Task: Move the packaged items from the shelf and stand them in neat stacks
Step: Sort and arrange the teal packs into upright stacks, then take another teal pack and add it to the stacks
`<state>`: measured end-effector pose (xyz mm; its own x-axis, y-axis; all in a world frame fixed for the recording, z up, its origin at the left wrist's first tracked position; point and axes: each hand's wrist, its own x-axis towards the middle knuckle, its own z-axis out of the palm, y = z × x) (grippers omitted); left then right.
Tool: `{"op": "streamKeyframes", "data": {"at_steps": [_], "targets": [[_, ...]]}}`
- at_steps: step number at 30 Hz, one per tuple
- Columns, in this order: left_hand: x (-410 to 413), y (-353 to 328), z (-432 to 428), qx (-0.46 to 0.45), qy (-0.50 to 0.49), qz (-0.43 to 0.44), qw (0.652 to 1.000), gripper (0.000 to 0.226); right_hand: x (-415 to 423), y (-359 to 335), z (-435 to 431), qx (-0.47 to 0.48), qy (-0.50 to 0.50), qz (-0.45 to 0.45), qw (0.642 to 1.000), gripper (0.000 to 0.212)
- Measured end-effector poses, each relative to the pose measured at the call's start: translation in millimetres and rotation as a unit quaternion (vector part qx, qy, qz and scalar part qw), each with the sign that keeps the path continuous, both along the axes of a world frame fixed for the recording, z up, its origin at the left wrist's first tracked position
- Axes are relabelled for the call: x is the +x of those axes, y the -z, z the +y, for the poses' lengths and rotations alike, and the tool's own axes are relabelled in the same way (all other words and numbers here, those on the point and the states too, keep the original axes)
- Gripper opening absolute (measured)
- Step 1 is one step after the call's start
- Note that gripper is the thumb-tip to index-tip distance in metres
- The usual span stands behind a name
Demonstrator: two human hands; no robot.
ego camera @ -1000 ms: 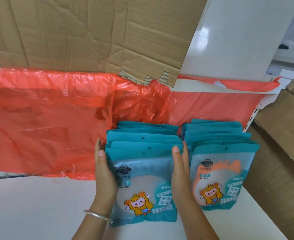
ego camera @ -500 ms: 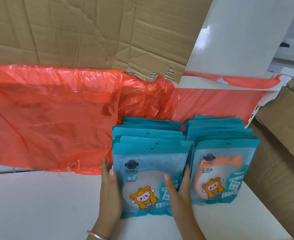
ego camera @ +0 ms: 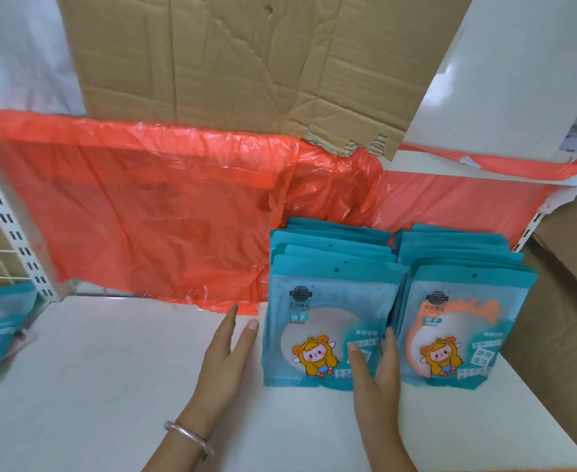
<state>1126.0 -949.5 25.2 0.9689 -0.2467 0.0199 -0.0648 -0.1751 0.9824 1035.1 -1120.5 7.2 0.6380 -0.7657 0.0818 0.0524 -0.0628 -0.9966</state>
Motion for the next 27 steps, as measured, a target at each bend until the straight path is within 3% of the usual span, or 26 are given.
{"op": "streamKeyframes", "data": {"at_steps": [5, 16, 20, 27], "targets": [[-23, -16, 32, -0.006, -0.06, -0.01, 0.998, 0.063, -11, -6, 8, -0.054, -0.022, 0.008, 0.998, 0.071], [-100, -35, 124, -0.033, -0.21, -0.014, 0.977, 0.053, -32, -12, 89, -0.033, -0.159, -0.016, 0.987, 0.065], [-122, -35, 180, -0.032, -0.268, -0.009, 0.963, 0.042, -29, -9, 147, -0.014, -0.263, 0.012, 0.965, 0.048], [-143, -37, 285, -0.009, -0.352, -0.017, 0.936, 0.038, -1, -17, 256, -0.002, -0.408, 0.073, 0.91, 0.038]]}}
